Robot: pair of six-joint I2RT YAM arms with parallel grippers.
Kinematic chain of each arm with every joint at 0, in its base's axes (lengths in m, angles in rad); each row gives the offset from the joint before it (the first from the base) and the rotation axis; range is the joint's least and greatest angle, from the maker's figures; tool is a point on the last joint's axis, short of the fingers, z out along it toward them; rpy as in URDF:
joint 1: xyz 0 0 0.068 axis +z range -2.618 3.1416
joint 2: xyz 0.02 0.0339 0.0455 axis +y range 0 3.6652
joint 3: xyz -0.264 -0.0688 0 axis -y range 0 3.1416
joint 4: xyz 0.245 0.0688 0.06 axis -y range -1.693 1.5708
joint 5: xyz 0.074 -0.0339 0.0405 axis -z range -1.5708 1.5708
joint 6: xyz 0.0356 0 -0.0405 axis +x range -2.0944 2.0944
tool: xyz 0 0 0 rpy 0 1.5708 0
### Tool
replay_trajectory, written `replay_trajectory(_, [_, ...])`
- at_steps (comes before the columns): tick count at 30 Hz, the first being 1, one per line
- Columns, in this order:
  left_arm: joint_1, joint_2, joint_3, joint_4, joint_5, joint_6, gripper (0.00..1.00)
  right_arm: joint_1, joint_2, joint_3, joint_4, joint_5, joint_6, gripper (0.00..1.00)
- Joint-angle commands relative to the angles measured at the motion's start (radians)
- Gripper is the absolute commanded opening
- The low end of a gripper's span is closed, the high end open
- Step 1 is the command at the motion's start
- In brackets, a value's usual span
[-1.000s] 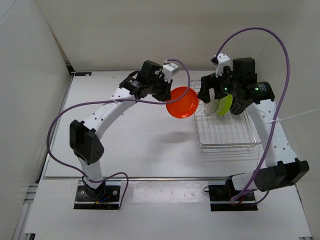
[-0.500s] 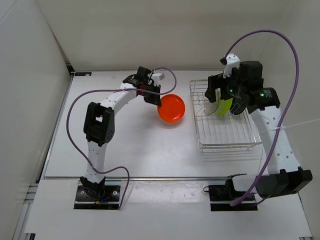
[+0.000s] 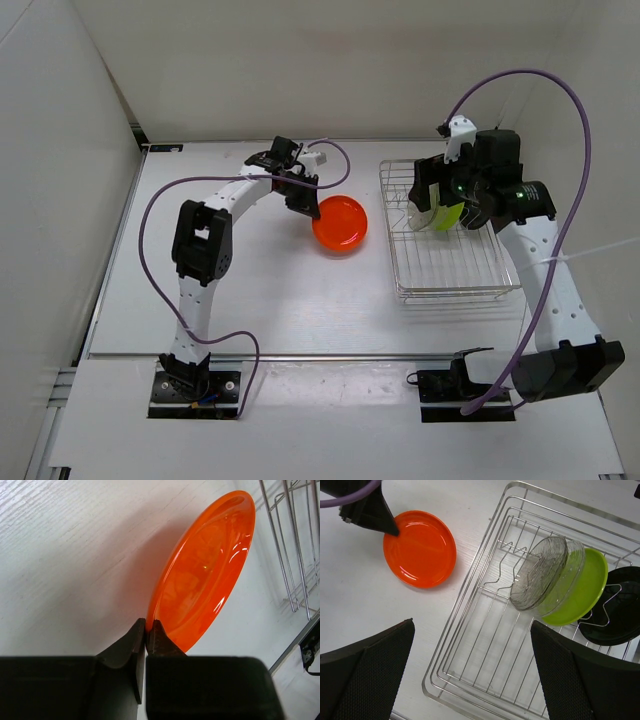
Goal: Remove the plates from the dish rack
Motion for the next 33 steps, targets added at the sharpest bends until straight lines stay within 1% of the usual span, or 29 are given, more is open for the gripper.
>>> replay_trajectory(1, [-0.003, 0.016, 0.044, -0.005, 0.057, 0.022, 0.11, -0.003, -0.049, -0.005, 0.045, -0.024, -0.005, 1.0])
replay_trajectory(10, [0.027, 0.074, 0.055, -0.014, 0.076, 0.022, 0.11, -0.003, -0.069, -0.014, 0.036, -0.034, -0.005, 1.0])
replay_trajectory(15, [0.027, 0.074, 0.055, -0.014, 0.065, 0.022, 0.2, -0.003, -0.069, -0.034, 0.036, -0.035, -0.005, 1.0])
replay_trajectory(16, [0.027, 0.074, 0.046, -0.014, 0.047, 0.022, 0.24, -0.003, -0.069, -0.034, 0.036, -0.035, -0.005, 1.0])
replay_trajectory(19, [0.027, 0.074, 0.046, -0.014, 0.028, 0.022, 0.32, -0.003, -0.069, -0.057, 0.046, -0.024, -0.005, 1.0])
replay_trajectory(20, [0.027, 0.074, 0.046, -0.014, 0.028, 0.022, 0.38, -0.003, -0.08, -0.057, 0.059, -0.024, -0.005, 1.0])
replay_trajectory(21, [0.027, 0.074, 0.046, -0.014, 0.019, 0.022, 0.51, -0.003, -0.08, -0.072, 0.059, -0.024, -0.005, 1.0])
replay_trajectory(23, [0.027, 0.074, 0.046, -0.014, 0.007, 0.022, 0.65, -0.003, -0.08, -0.083, 0.059, -0.024, -0.005, 1.0])
replay_trajectory(24, [0.027, 0.074, 0.046, -0.014, 0.007, 0.022, 0.7, -0.003, -0.089, -0.083, 0.059, -0.024, -0.015, 1.0])
replay_trajectory(26, [0.027, 0.062, 0.046, -0.014, -0.011, 0.022, 0.78, -0.003, -0.089, -0.094, 0.059, -0.015, -0.025, 1.0])
replay_trajectory(27, [0.027, 0.048, 0.046, -0.014, -0.011, 0.022, 1.0, -0.003, -0.089, -0.094, 0.068, 0.001, -0.025, 1.0])
replay_trajectory(30, [0.036, 0.007, 0.037, -0.014, -0.036, 0.042, 1.0, -0.003, -0.08, -0.117, 0.091, 0.085, -0.036, 1.0])
replay_trajectory(33, [0.055, -0.079, 0.009, -0.014, -0.076, 0.052, 1.0, -0.012, -0.036, -0.117, 0.091, 0.139, -0.05, 1.0])
